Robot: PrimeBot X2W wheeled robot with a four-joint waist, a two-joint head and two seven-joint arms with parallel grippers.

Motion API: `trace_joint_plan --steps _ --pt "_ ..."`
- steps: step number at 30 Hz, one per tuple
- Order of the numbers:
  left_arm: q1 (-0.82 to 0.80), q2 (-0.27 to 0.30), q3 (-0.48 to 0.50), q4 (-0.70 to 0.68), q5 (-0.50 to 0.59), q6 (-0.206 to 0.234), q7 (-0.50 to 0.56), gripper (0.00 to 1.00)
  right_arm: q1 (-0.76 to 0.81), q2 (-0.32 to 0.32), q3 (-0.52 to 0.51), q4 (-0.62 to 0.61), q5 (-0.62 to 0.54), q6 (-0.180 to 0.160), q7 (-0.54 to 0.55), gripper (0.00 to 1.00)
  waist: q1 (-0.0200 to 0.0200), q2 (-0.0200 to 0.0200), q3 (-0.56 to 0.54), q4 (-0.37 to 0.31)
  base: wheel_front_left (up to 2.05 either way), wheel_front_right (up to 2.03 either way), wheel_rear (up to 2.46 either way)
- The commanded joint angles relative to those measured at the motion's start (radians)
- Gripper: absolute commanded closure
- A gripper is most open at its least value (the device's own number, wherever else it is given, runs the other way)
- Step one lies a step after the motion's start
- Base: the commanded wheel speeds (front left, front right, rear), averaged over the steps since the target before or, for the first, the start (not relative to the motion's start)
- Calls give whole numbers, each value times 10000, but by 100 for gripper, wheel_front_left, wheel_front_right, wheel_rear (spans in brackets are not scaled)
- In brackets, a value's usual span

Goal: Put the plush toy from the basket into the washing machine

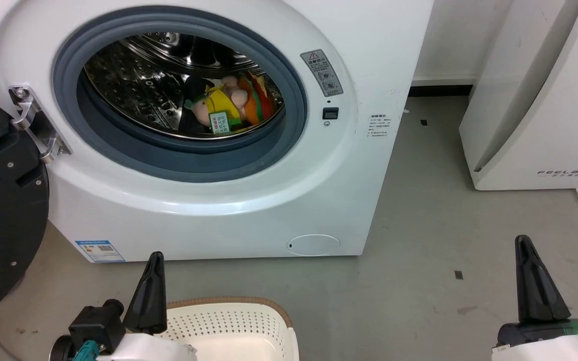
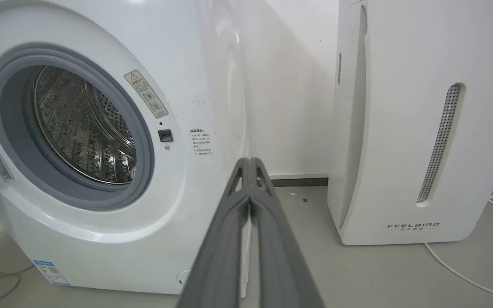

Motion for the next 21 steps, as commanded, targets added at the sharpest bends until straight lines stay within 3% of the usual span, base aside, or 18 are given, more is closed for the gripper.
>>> trace_joint_plan --steps 1,21 --pt "-62 -19 50 -40 147 -27 54 100 -108 0 39 61 -42 -1 64 100 1 -1 -11 3 0 0 0" --pt "-128 -138 195 -94 637 -64 462 100 -245 -1 179 249 -336 -2 473 100 1 -1 -158 36 0 0 0"
